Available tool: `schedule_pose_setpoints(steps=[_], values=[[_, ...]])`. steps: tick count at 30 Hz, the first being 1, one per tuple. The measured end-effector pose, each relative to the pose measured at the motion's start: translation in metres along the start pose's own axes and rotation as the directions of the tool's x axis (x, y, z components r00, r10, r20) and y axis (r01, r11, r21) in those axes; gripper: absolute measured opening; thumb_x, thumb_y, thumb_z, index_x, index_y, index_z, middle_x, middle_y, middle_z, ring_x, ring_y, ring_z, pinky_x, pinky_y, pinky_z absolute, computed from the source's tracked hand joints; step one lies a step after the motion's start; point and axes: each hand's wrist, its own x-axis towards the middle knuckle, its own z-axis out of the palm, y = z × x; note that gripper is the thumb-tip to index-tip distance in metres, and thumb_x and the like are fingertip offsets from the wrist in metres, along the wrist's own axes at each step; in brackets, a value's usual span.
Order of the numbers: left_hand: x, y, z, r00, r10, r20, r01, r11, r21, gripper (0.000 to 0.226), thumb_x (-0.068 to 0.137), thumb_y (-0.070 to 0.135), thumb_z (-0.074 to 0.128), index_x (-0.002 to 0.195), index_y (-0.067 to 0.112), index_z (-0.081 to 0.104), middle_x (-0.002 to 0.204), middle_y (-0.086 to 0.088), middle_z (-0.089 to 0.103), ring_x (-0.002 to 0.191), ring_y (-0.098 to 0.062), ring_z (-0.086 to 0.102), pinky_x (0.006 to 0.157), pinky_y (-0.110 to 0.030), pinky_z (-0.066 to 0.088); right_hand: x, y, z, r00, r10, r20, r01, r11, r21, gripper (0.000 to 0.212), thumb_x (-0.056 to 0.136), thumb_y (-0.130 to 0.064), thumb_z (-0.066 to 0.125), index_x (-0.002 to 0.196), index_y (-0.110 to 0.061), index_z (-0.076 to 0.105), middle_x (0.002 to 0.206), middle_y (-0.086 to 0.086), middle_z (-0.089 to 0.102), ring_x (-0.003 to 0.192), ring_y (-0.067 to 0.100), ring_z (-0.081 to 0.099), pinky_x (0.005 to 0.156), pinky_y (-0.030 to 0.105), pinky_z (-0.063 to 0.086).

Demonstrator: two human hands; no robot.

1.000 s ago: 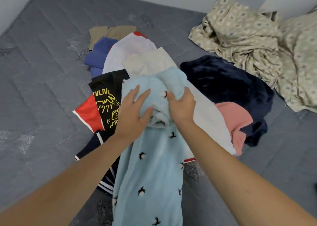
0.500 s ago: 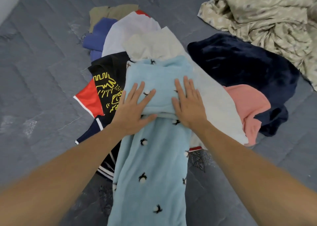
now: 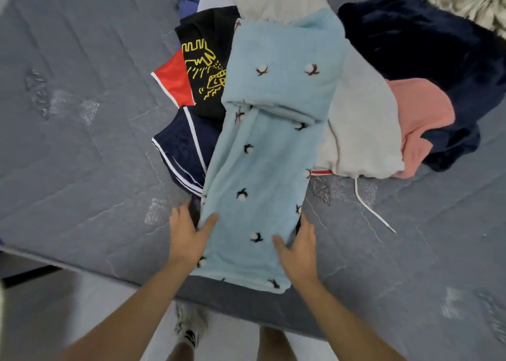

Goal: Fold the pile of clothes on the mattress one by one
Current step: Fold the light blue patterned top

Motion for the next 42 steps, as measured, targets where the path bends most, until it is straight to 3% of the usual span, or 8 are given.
schedule_pose_setpoints(steps=[4, 11, 19, 23, 27, 32, 37, 42], values=[[-0.008, -0.027, 0.004, 0.967, -0.176, 0.187, 0.209, 0.962, -0.175, 0.065, 0.078, 0.053, 0.086, 0.127, 0.022, 0.057, 0.113, 0.004, 0.071, 0.100, -0.021, 0.072, 0.072, -0.038, 0.060, -0.009, 0.005, 0.010, 0.992, 0.115, 0.049, -0.120, 0.987, 0.110, 0.071, 0.088, -0.030, 0.080, 0.146, -0.031, 0.037, 0.122, -0.007, 0.064, 0.112, 0.021, 0.064, 0.098, 0.042, 0.054], [-0.028, -0.061, -0.005, 0.948, -0.079, 0.308, 0.161, 0.955, -0.248, 0.036, 0.093, 0.014, 0.077, 0.126, 0.006, 0.066, 0.110, -0.005, 0.075, 0.106, -0.026, 0.072, 0.075, -0.023, 0.059, -0.052, 0.031, 0.022, 0.986, 0.120, 0.119, -0.152, 0.939, 0.310, 0.058, 0.093, -0.015, 0.077, 0.140, -0.027, 0.043, 0.123, -0.012, 0.062, 0.111, 0.009, 0.064, 0.073, 0.013, 0.056], [-0.084, -0.038, -0.046, 0.986, 0.121, 0.114, -0.086, 0.959, -0.270, 0.037, 0.097, 0.018, 0.069, 0.122, 0.030, 0.044, 0.101, -0.001, 0.069, 0.088, -0.018, 0.071, 0.060, -0.045, 0.064, -0.096, 0.017, 0.014, 0.972, 0.061, -0.226, 0.053, 0.881, 0.470, 0.049, 0.092, -0.019, 0.075, 0.121, -0.053, 0.054, 0.129, 0.000, 0.062, 0.119, 0.020, 0.062, 0.100, 0.049, 0.055], [-0.081, -0.012, -0.061, 0.956, 0.239, 0.170, -0.184, 0.940, -0.286, 0.027, 0.104, 0.016, 0.055, 0.122, 0.036, 0.055, 0.103, 0.002, 0.068, 0.082, -0.015, 0.068, 0.056, -0.039, 0.062, -0.100, -0.006, 0.000, 0.944, 0.013, -0.331, 0.138, 0.893, 0.429, 0.015, 0.093, -0.022, 0.075, 0.102, -0.034, 0.073, 0.126, -0.011, 0.060, 0.120, 0.019, 0.062, 0.079, 0.052, 0.061], [-0.063, 0.018, -0.067, 0.952, 0.243, 0.184, -0.156, 0.907, -0.390, 0.019, 0.099, 0.008, 0.055, 0.097, 0.015, 0.073, 0.091, 0.000, 0.070, 0.078, -0.016, 0.066, 0.058, -0.033, 0.057, -0.082, -0.031, -0.022, 0.970, 0.106, -0.218, 0.030, 0.840, 0.541, 0.010, 0.090, -0.021, 0.079, 0.080, -0.020, 0.083, 0.131, -0.011, 0.068, 0.101, 0.022, 0.072, 0.049, 0.030, 0.052], [-0.021, 0.032, -0.081, 0.829, 0.235, 0.508, 0.024, 0.892, -0.451, 0.054, 0.080, 0.002, 0.041, 0.126, 0.011, 0.068, 0.124, -0.008, 0.074, 0.117, -0.025, 0.069, 0.092, -0.038, 0.057, -0.056, -0.063, -0.057, 0.974, 0.064, 0.215, -0.212, 0.581, 0.786, 0.052, 0.090, 0.005, 0.034, 0.133, 0.003, 0.065, 0.126, 0.021, 0.071, 0.099, 0.034, 0.075, 0.068, 0.031, 0.062], [0.000, 0.021, -0.085, 0.745, 0.393, 0.540, -0.378, 0.914, -0.145, 0.059, 0.085, -0.019, 0.065, 0.129, 0.021, 0.065, 0.115, 0.003, 0.078, 0.118, -0.013, 0.069, 0.103, -0.038, 0.054, -0.047, -0.052, -0.066, 0.933, -0.195, 0.302, -0.016, 0.816, 0.578, 0.057, 0.078, 0.020, 0.057, 0.131, -0.003, 0.064, 0.127, 0.014, 0.072, 0.121, 0.023, 0.068, 0.102, 0.032, 0.055], [0.007, 0.013, -0.075, 0.811, 0.508, 0.291, -0.532, 0.847, 0.007, 0.034, 0.081, -0.002, 0.078, 0.089, 0.031, 0.075, 0.079, 0.002, 0.072, 0.071, -0.009, 0.060, 0.072, -0.042, 0.056, -0.036, -0.039, -0.052, 0.951, -0.299, 0.076, 0.282, 0.943, 0.179, 0.054, 0.075, 0.009, 0.084, 0.111, -0.028, 0.070, 0.104, -0.008, 0.074, 0.095, 0.002, 0.067, 0.088, 0.022, 0.050]])
